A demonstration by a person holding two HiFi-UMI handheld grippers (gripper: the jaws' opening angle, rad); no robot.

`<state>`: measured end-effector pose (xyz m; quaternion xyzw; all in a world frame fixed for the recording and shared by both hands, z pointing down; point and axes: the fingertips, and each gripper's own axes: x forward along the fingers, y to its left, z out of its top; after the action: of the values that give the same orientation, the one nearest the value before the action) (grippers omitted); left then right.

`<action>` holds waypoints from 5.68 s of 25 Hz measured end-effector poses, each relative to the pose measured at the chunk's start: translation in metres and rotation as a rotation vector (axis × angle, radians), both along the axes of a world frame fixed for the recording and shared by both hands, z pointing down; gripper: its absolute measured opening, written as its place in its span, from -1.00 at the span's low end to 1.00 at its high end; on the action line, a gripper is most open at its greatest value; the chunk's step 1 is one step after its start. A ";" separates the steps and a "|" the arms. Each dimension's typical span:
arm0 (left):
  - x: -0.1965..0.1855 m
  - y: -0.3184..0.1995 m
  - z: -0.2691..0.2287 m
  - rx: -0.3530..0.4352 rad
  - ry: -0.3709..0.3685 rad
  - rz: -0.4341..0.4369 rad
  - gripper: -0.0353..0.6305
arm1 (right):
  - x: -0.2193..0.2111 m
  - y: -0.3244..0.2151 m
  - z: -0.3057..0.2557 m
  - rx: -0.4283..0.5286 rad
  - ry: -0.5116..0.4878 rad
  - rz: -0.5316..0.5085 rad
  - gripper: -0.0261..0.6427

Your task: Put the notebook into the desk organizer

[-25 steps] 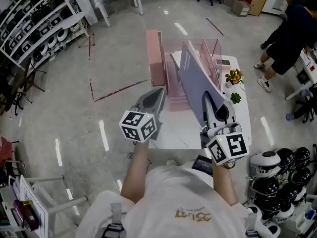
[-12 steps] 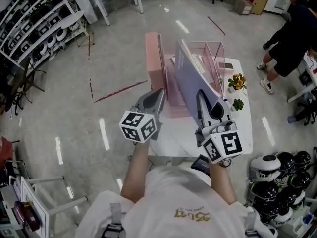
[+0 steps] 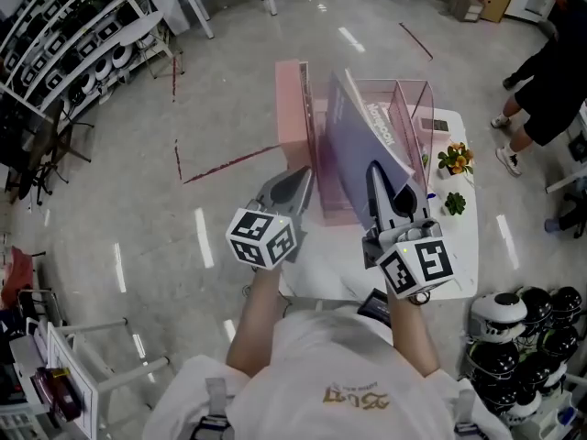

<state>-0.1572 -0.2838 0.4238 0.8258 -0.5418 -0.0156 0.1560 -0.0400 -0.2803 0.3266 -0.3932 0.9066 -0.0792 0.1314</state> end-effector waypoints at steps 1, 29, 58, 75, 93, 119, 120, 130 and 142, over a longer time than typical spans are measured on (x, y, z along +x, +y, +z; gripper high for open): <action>-0.002 -0.002 0.002 -0.002 0.000 -0.002 -0.84 | -0.001 -0.005 0.001 -0.006 -0.015 -0.002 -0.80; -0.018 -0.033 0.036 -0.051 0.014 -0.041 -0.84 | 0.002 -0.077 0.068 -0.218 -0.131 0.142 -0.77; -0.009 -0.035 0.037 -0.062 -0.007 -0.005 -0.84 | -0.001 -0.073 0.119 -0.451 0.206 -0.167 -0.37; -0.013 -0.034 0.038 -0.061 0.005 0.004 -0.84 | -0.018 -0.049 0.126 -0.222 0.534 -0.395 0.38; -0.005 -0.029 0.033 -0.050 -0.002 0.013 -0.84 | -0.011 -0.049 0.137 -0.269 0.614 -0.237 0.17; 0.004 0.003 0.013 -0.018 -0.047 0.017 -0.84 | 0.022 -0.031 0.154 -0.248 0.948 0.112 0.41; 0.003 0.004 0.012 -0.019 -0.047 0.018 -0.84 | 0.023 -0.031 0.155 -0.240 0.961 0.119 0.44; 0.009 0.015 0.016 -0.030 -0.064 0.022 -0.84 | 0.035 -0.022 0.140 -0.176 0.952 0.176 0.51; 0.033 0.051 0.016 -0.029 -0.069 0.049 -0.84 | 0.029 0.026 0.136 -0.301 0.609 0.030 0.25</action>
<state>-0.1242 -0.2328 0.4397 0.8366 -0.5265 0.0248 0.1492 -0.0111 -0.2541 0.4630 -0.4269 0.8765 -0.0890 -0.2037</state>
